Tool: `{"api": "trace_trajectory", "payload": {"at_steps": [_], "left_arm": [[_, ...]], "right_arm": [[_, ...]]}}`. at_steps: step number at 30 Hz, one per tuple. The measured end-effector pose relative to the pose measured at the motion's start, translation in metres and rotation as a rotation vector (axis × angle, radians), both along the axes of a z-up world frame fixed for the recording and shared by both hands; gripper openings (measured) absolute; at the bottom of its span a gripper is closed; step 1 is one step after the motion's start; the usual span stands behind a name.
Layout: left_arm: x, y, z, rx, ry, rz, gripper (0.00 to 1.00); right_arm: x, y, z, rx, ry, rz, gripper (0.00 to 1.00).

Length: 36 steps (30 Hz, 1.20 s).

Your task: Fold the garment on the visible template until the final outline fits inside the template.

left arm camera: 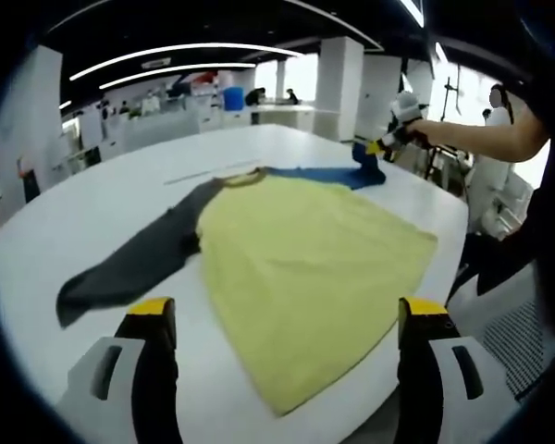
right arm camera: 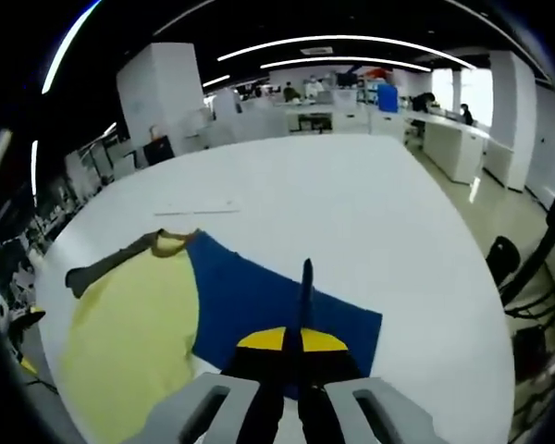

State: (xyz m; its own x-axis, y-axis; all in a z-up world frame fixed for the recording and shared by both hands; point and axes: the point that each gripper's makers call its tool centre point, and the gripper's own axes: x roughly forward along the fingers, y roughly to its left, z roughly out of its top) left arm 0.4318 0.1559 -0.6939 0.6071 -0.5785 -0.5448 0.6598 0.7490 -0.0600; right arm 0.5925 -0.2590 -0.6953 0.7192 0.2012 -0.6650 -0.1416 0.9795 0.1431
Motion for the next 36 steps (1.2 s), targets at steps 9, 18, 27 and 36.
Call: {"api": "trace_trajectory", "payload": {"at_steps": [9, 18, 27, 36], "left_arm": [[0.001, -0.007, -0.002, -0.002, -0.004, -0.019, 0.97], [0.002, -0.010, -0.003, -0.002, -0.004, -0.029, 0.97], [0.002, -0.008, -0.003, -0.011, -0.007, -0.019, 0.97], [0.000, -0.009, -0.007, -0.002, 0.002, -0.021, 0.96]], "right_arm": [[0.006, 0.031, -0.001, 0.008, 0.003, 0.058, 0.00], [0.016, 0.059, -0.002, 0.031, 0.001, 0.097, 0.00], [0.020, 0.092, 0.003, 0.056, -0.003, 0.115, 0.00], [0.029, 0.114, 0.004, 0.040, -0.015, 0.143, 0.00]]}}
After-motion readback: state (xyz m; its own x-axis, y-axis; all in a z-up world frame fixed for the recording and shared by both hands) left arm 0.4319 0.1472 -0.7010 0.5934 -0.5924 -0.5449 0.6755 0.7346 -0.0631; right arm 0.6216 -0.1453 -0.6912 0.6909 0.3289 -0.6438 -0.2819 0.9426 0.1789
